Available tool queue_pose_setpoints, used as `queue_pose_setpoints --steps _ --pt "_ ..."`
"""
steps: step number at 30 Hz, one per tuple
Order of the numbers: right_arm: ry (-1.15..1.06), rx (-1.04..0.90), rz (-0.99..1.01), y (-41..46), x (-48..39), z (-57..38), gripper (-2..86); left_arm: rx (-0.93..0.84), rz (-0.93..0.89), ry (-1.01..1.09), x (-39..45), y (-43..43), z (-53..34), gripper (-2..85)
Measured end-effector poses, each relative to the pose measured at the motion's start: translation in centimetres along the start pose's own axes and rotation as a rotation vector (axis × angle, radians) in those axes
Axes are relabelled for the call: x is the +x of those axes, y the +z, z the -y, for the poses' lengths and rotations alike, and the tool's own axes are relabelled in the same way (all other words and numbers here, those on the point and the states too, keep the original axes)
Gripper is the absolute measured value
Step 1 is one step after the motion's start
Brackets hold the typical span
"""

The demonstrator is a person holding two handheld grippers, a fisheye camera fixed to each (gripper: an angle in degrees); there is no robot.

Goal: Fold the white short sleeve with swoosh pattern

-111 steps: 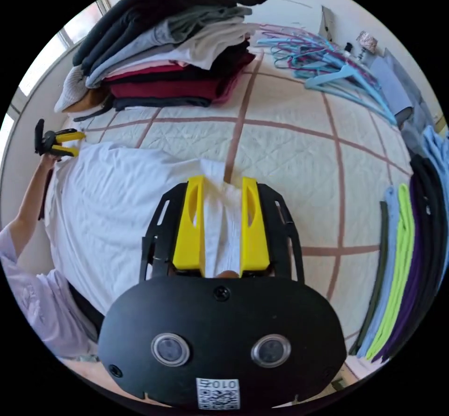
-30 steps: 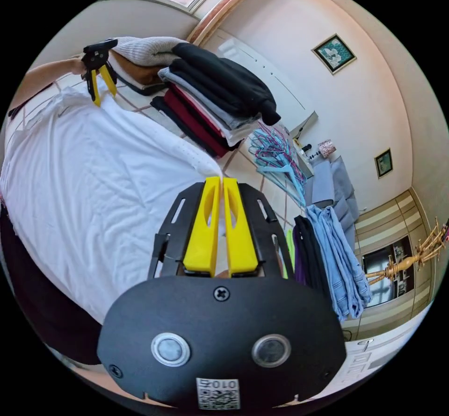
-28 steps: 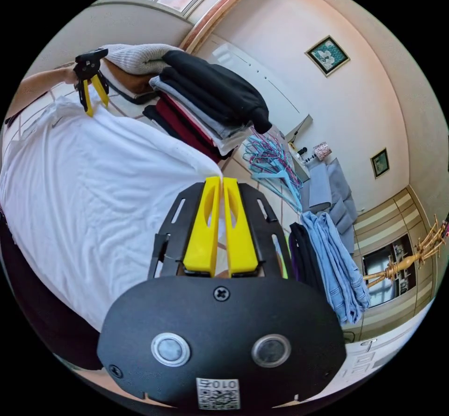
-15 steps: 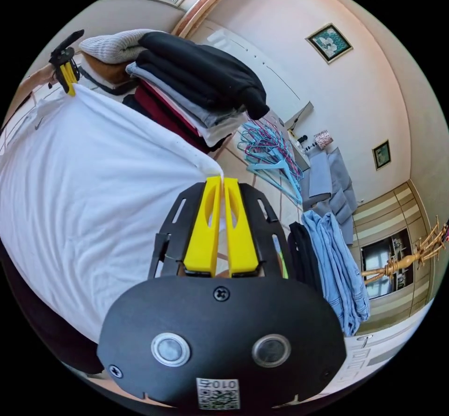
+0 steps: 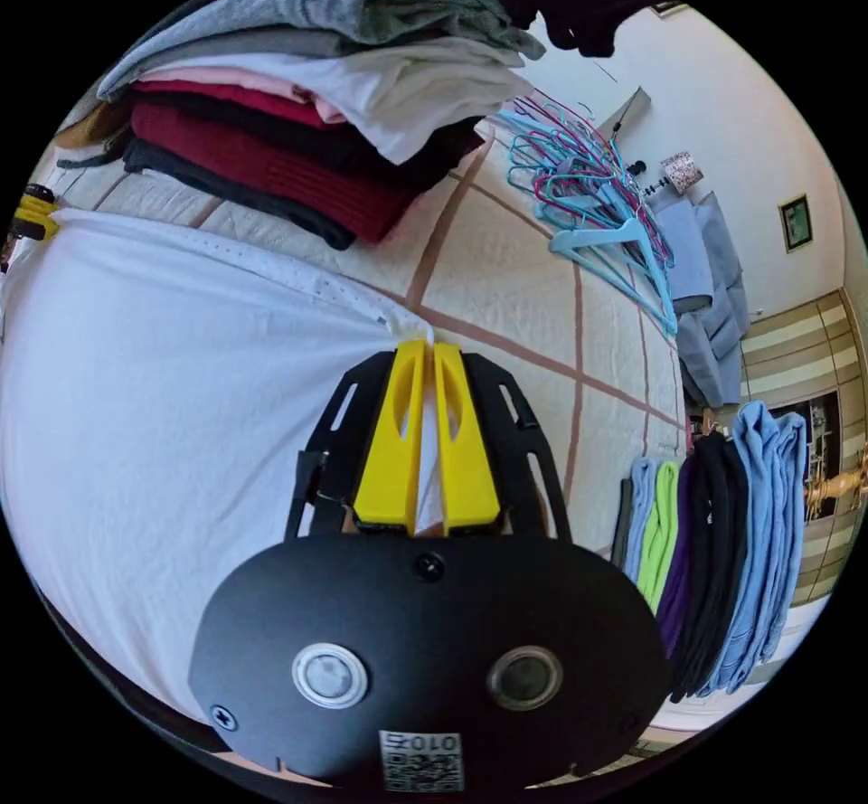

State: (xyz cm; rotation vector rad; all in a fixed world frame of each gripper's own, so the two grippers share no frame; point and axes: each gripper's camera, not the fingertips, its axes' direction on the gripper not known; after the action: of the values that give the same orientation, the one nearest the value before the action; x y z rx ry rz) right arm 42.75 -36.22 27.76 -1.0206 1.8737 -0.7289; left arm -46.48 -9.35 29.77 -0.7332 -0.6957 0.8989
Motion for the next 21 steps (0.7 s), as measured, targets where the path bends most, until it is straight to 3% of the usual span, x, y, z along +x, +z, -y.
queue_pose_setpoints --steps 5,8,10,14,21 --pt "0.179 0.12 0.201 -1.5 5.4 -2.8 4.1 0.053 -0.115 -0.098 -2.3 -0.9 -2.0 0.8" --pt "0.382 0.217 0.237 -4.9 11.2 -7.1 2.7 0.077 -0.138 -0.134 -2.9 -1.7 -3.1 1.8" --pt "0.375 0.237 0.175 -7.6 12.6 -10.0 2.5 0.111 -0.11 -0.162 -2.7 -3.2 -4.1 3.2" --pt "0.291 0.225 0.027 -12.1 10.7 -18.0 3.6 0.22 -0.018 -0.168 -1.8 -7.0 -6.7 4.8" --pt "0.409 0.158 0.033 -11.6 4.0 -32.8 4.2 0.381 -0.122 -0.349 -4.1 -12.6 -15.0 6.3"
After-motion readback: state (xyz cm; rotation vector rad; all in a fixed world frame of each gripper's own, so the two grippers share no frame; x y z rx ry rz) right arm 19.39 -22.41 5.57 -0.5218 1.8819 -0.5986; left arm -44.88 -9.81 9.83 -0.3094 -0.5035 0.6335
